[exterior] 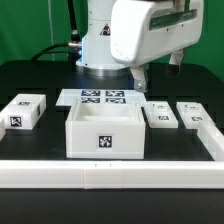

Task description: Assemble cabinet

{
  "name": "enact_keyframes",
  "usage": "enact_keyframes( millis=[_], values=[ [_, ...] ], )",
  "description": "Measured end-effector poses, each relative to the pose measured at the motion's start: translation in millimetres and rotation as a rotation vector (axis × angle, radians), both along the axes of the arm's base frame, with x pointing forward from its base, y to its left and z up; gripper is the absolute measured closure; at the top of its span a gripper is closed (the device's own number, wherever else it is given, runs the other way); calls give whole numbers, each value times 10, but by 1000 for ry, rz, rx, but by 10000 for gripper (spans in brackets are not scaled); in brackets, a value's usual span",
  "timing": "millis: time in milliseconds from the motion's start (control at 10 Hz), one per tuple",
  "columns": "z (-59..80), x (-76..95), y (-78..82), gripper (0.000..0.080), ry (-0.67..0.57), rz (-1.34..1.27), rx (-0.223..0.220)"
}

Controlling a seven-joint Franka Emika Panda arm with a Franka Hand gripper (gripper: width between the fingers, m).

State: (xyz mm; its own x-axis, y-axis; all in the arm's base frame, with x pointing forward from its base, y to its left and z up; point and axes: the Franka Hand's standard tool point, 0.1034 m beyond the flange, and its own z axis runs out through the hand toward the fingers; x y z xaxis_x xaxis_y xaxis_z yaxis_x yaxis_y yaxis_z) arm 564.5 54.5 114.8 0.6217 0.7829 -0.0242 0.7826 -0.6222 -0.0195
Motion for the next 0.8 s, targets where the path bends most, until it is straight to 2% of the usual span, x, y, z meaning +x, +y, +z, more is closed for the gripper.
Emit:
enact_keyframes(
  millis=[600,800],
  values=[
    [-12,-2,3,2,-3,5,0],
    [-87,-78,8,2,-35,112,0]
  ],
)
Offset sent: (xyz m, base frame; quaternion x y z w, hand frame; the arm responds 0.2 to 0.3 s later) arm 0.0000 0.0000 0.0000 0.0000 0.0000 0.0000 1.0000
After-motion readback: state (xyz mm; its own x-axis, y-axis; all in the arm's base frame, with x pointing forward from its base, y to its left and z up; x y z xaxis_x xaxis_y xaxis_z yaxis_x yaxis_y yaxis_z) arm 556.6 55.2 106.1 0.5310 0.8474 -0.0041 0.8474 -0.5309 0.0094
